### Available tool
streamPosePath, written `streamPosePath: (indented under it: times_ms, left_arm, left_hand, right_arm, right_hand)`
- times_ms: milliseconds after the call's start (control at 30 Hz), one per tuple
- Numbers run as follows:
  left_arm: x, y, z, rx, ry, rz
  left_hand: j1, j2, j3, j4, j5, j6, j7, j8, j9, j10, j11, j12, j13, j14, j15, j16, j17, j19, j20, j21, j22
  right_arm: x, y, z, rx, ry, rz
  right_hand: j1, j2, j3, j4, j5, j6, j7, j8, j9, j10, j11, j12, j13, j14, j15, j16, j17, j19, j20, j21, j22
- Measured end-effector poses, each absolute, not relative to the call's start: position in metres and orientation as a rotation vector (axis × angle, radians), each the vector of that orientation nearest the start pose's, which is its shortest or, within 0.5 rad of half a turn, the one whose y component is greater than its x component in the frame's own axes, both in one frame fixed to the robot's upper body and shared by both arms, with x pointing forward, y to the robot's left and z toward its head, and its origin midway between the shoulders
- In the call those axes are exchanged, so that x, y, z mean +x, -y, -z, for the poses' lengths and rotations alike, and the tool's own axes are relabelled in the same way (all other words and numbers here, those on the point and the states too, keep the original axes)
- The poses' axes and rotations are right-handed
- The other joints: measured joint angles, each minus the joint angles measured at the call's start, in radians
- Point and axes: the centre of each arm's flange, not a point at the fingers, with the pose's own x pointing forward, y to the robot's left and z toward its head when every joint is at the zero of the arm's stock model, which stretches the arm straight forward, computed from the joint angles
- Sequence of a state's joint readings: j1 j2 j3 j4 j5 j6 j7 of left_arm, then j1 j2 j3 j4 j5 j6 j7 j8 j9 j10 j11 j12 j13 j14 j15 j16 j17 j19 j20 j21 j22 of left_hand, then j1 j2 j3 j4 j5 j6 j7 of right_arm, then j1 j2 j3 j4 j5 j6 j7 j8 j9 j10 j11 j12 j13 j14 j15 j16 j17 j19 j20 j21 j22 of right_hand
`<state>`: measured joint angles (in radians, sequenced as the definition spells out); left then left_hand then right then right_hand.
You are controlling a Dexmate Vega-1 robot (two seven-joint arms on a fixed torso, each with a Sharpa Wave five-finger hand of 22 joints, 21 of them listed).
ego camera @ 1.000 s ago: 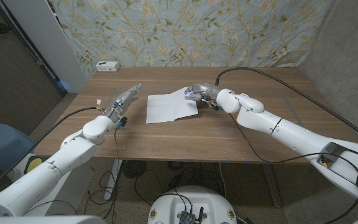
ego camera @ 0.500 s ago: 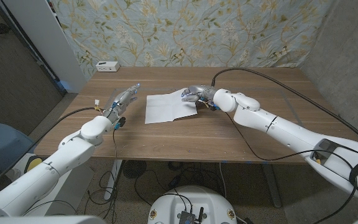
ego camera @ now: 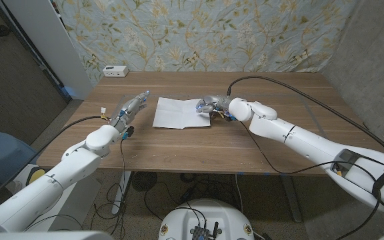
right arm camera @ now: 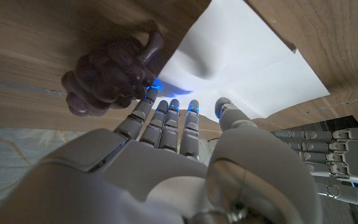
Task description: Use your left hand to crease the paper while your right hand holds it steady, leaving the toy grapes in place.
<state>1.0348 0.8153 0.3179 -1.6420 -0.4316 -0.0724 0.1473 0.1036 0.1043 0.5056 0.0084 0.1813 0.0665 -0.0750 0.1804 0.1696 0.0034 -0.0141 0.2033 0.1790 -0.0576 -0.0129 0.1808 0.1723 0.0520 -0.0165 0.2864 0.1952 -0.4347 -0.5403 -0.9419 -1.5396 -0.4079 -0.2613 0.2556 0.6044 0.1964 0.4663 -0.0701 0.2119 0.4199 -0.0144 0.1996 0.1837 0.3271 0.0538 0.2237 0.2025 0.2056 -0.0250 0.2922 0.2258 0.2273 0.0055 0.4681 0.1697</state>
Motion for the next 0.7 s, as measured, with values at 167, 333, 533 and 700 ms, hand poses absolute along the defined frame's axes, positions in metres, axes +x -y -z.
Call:
streamPosePath:
  times_ms: [167, 333, 533, 700]
  left_arm:
    - [0.596, -0.339, 0.038, 0.393, 0.494, 0.06]
    - [0.597, -0.339, 0.04, 0.384, 0.493, 0.057]
    - [0.598, -0.337, 0.043, 0.355, 0.496, 0.054]
    - [0.599, -0.337, 0.043, 0.332, 0.501, 0.044]
  left_hand:
    - [0.0, 0.0, 0.002, 0.002, 0.0, 0.0, 0.0, 0.0, 0.0, 0.002, 0.002, 0.0, 0.0, 0.0, 0.0, 0.0, 0.0, 0.0, 0.0, 0.0, 0.0]
    - [0.0, 0.0, 0.002, 0.002, 0.0, 0.0, 0.0, 0.0, 0.0, 0.002, 0.002, 0.0, 0.0, 0.0, 0.0, 0.0, 0.0, -0.004, 0.004, 0.0, 0.0]
    - [0.0, 0.0, 0.006, -0.002, 0.0, -0.005, 0.005, 0.0, 0.0, 0.0, 0.004, 0.0, 0.0, 0.0, 0.0, 0.0, 0.0, -0.004, 0.004, 0.0, 0.0]
    - [0.0, 0.0, 0.006, -0.002, 0.0, -0.009, 0.009, 0.0, 0.0, -0.001, 0.004, -0.004, 0.0, 0.0, 0.0, 0.0, 0.0, -0.009, 0.009, 0.0, 0.0]
  right_arm:
    - [0.649, 0.078, -0.014, -1.419, 0.458, -0.383]
    - [0.65, 0.079, -0.012, -1.425, 0.446, -0.378]
    - [0.65, 0.079, -0.008, -1.445, 0.435, -0.367]
    - [0.651, 0.079, -0.006, -1.464, 0.426, -0.354]
  right_hand:
    - [0.0, 0.0, 0.0, 0.0, 0.0, 0.0, 0.0, 0.0, 0.0, 0.0, 0.0, 0.0, 0.0, 0.0, 0.0, 0.0, 0.0, 0.0, 0.0, 0.0, 0.0]
    - [0.007, -0.007, 0.003, -0.003, 0.0, 0.0, 0.0, -0.004, 0.0, -0.008, -0.008, -0.006, 0.0, 0.0, 0.0, 0.0, -0.002, 0.0, 0.0, 0.0, 0.0]
    - [0.032, -0.014, 0.014, -0.019, 0.0, 0.0, 0.0, -0.004, 0.0, -0.015, -0.015, -0.006, 0.0, -0.004, -0.004, -0.003, -0.008, 0.0, 0.0, -0.008, 0.0]
    - [0.048, -0.013, 0.024, -0.029, 0.0, 0.004, -0.004, -0.004, 0.0, -0.011, -0.019, -0.006, 0.0, -0.008, -0.008, -0.005, -0.012, 0.0, 0.0, -0.008, 0.0]
